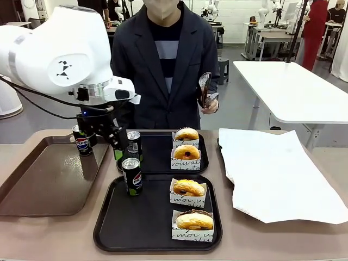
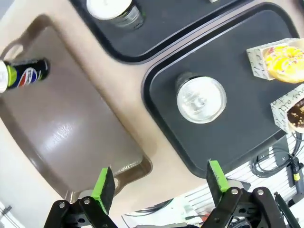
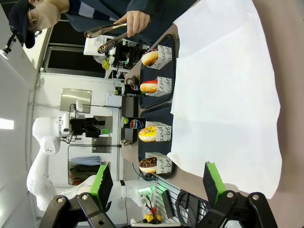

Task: Set up donuts and drinks on trays.
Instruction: Pick up one Pepsi coke from the Handle tray and place it on the Flat Tray without a Pepsi coke.

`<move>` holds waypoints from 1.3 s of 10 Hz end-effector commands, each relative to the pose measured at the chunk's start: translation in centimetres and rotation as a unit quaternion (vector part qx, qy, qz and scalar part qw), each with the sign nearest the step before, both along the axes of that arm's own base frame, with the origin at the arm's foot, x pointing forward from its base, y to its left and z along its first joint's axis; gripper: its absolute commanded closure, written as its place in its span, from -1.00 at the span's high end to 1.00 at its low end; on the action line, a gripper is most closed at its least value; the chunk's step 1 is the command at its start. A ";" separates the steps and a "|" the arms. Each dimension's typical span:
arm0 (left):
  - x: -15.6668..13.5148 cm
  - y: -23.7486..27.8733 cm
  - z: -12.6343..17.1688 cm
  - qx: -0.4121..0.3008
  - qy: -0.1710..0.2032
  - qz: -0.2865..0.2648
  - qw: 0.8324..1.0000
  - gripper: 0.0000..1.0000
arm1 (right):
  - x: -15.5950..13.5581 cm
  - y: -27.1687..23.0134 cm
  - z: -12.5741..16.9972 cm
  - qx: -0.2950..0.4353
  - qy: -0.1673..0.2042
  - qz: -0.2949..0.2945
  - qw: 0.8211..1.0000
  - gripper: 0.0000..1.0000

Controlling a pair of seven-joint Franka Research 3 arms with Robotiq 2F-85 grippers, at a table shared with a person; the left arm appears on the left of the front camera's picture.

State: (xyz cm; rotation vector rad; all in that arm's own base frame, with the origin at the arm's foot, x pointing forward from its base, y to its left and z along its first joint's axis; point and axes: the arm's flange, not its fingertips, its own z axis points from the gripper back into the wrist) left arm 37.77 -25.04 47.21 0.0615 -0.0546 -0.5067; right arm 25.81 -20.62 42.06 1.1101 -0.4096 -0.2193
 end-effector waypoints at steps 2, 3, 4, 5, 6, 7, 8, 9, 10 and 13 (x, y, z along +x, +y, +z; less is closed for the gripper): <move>-0.3 -1.2 0.6 -0.003 -0.009 -0.020 1.000 1.00 | 0.1 0.1 -0.1 0.006 -0.011 0.000 1.000 1.00; -0.3 -1.2 0.6 -0.003 -0.009 -0.020 1.000 1.00 | 0.1 0.1 -0.1 0.006 -0.011 0.000 1.000 1.00; -0.3 -1.2 0.6 -0.003 -0.009 -0.020 1.000 1.00 | 0.1 0.1 -0.1 0.006 -0.011 0.000 1.000 1.00; -0.3 -1.2 0.6 -0.003 -0.009 -0.020 1.000 1.00 | 0.1 0.1 -0.1 0.006 -0.011 0.000 1.000 1.00; -0.5 -1.2 0.5 0.000 -0.006 -0.015 1.000 1.00 | 0.1 0.1 -0.1 0.006 -0.011 0.000 1.000 1.00; 0.9 1.9 2.9 -0.106 0.025 -0.018 0.994 1.00 | 0.1 0.1 -0.1 0.006 -0.011 0.000 1.000 1.00; 1.9 5.9 5.0 -0.198 0.033 -0.004 0.980 1.00 | 0.1 0.1 -0.1 0.006 -0.011 0.000 1.000 1.00; 2.4 10.7 6.3 -0.276 0.032 0.015 0.961 1.00 | 0.1 0.1 -0.1 0.006 -0.011 0.000 1.000 1.00; 2.4 15.1 6.8 -0.322 0.024 0.036 0.946 1.00 | 0.1 0.1 -0.1 0.006 -0.011 0.000 1.000 1.00; 3.2 27.7 4.5 -0.428 0.041 0.109 0.896 1.00 | 0.1 0.1 -0.1 0.006 -0.011 0.000 1.000 1.00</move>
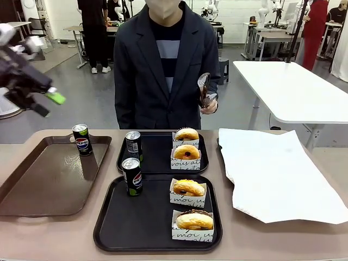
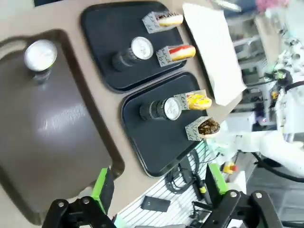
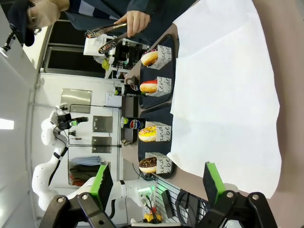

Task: Set up donuts and drinks on trays.
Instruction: Pick up one Pepsi coke from the Handle tray and place it on the Flat Tray without a Pepsi coke.

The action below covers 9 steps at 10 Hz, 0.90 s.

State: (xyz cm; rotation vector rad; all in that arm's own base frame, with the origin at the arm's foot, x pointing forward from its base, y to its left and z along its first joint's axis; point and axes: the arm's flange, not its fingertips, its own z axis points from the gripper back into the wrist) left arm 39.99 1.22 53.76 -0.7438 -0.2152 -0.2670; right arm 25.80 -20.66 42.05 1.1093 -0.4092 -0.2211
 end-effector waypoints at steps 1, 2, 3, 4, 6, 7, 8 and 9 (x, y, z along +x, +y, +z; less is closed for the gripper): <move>1.3 4.1 -3.6 -0.055 0.052 0.021 0.997 1.00 | 0.1 0.1 -0.1 0.006 -0.011 0.000 1.000 1.00; 1.4 6.4 -5.0 -0.084 0.062 0.032 0.994 1.00 | 0.1 0.1 -0.1 0.006 -0.011 0.000 1.000 1.00; 1.2 8.8 -6.5 -0.121 0.073 0.055 0.988 1.00 | 0.1 0.1 -0.1 0.006 -0.011 0.000 1.000 1.00; 1.2 11.3 -8.1 -0.157 0.076 0.087 0.981 1.00 | 0.1 0.1 -0.1 0.006 -0.011 0.000 1.000 1.00; 0.9 15.1 -10.1 -0.215 0.076 0.117 0.967 1.00 | 0.1 0.1 -0.1 0.006 -0.011 0.000 1.000 1.00; 0.7 16.4 -11.4 -0.243 0.082 0.122 0.959 1.00 | 0.1 0.1 -0.1 0.006 -0.011 0.000 1.000 1.00; 0.6 17.1 -12.2 -0.258 0.089 0.129 0.953 1.00 | 0.1 0.1 -0.1 0.006 -0.011 0.000 1.000 1.00; 0.5 17.5 -12.8 -0.268 0.092 0.130 0.950 1.00 | 0.1 0.1 -0.1 0.006 -0.011 0.000 1.000 1.00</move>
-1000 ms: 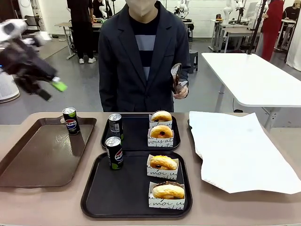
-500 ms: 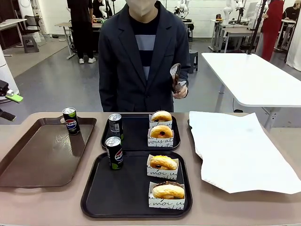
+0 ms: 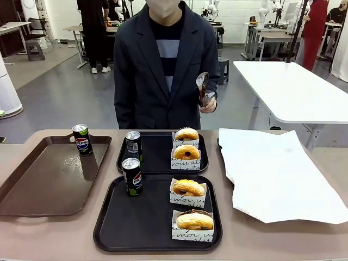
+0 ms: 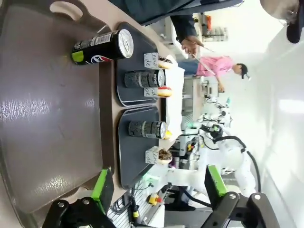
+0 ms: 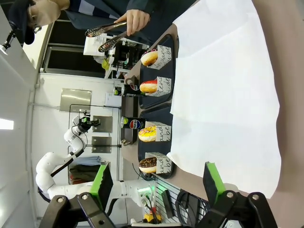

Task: Set up donuts and drinks on trays.
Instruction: Pick up one Pepsi coke from the Handle tray and place it on the Flat Tray without a Pepsi coke.

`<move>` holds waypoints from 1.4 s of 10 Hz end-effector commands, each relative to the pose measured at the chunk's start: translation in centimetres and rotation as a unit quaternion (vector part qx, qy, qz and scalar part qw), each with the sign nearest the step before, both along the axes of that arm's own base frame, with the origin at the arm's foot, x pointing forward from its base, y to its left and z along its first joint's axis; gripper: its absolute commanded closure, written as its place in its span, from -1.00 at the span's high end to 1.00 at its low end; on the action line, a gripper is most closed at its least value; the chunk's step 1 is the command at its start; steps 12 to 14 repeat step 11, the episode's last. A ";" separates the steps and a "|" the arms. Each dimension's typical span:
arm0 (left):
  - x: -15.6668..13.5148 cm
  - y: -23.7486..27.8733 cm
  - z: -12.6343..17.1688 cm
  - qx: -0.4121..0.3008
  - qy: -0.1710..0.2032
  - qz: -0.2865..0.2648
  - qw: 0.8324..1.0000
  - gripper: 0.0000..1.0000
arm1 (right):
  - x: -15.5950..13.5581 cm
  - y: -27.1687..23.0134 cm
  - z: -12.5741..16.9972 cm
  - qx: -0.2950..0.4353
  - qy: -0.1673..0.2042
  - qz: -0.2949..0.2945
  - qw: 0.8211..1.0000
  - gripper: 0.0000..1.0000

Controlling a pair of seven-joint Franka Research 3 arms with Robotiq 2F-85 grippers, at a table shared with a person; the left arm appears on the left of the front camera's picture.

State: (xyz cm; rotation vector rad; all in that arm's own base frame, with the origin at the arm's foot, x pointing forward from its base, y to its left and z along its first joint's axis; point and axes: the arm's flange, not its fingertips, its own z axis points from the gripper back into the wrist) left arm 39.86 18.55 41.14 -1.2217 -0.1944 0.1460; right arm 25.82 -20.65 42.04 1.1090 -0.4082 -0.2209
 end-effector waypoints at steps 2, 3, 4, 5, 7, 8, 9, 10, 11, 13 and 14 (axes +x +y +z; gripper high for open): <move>0.8 -0.1 0.3 -0.045 -0.005 -0.062 0.997 1.00 | 0.1 0.1 -0.1 0.007 -0.012 0.000 1.000 1.00; 0.0 0.1 -0.5 -0.016 0.004 -0.008 1.000 1.00 | 0.1 0.1 -0.1 0.007 -0.012 0.000 1.000 1.00; 0.0 0.1 -0.5 -0.016 0.004 -0.008 1.000 1.00 | 0.1 0.1 -0.1 0.007 -0.012 0.000 1.000 1.00; 0.0 0.1 -0.5 -0.016 0.004 -0.008 1.000 1.00 | 0.1 0.1 -0.1 0.007 -0.012 0.000 1.000 1.00; 0.0 0.1 -0.5 -0.016 0.004 -0.008 1.000 1.00 | 0.1 0.1 -0.1 0.007 -0.012 0.000 1.000 1.00; 0.0 0.1 -0.5 -0.016 0.004 -0.008 1.000 1.00 | 0.1 0.1 -0.1 0.007 -0.012 0.000 1.000 1.00; 0.0 0.1 -0.5 -0.016 0.004 -0.008 1.000 1.00 | 0.1 0.1 -0.1 0.007 -0.012 0.000 1.000 1.00; 0.0 0.1 -0.5 -0.016 0.004 -0.008 1.000 1.00 | 0.1 0.1 -0.1 0.007 -0.012 0.000 1.000 1.00; 0.0 0.1 -0.5 -0.016 0.004 -0.008 1.000 1.00 | 0.1 0.1 -0.1 0.007 -0.012 0.000 1.000 1.00; 0.0 0.1 -0.5 -0.016 0.004 -0.008 1.000 1.00 | 0.1 0.1 -0.1 0.007 -0.012 0.000 1.000 1.00; 0.0 0.1 -0.5 -0.016 0.004 -0.008 1.000 1.00 | 0.1 0.1 -0.1 0.007 -0.012 0.000 1.000 1.00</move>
